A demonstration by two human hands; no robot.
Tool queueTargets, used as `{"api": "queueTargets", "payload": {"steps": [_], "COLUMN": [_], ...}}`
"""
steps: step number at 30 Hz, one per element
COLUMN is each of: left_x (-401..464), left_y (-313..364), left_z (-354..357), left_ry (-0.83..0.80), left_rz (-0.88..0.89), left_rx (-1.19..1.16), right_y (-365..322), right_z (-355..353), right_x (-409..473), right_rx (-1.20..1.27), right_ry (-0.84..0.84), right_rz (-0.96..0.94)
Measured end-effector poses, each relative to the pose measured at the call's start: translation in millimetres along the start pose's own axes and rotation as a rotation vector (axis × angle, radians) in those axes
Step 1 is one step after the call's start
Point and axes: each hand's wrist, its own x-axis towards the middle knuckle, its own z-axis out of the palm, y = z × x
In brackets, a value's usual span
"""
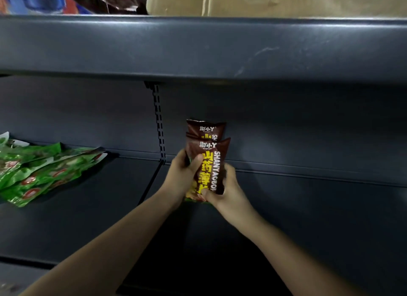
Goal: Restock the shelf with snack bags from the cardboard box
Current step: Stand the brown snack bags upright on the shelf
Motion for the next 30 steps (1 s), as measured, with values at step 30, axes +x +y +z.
{"api": "queueTargets", "payload": {"steps": [30], "left_x": [26.8], "left_y": [-46.8], "left_z": [4.3], "left_ry": [0.021], "left_rz": [0.055], "left_rx": [0.584], "right_y": [16.1], "right_z": [1.0], "right_x": [37.1], "right_rx": [-0.173], "right_ry": [0.012], "right_rz": [0.012]}}
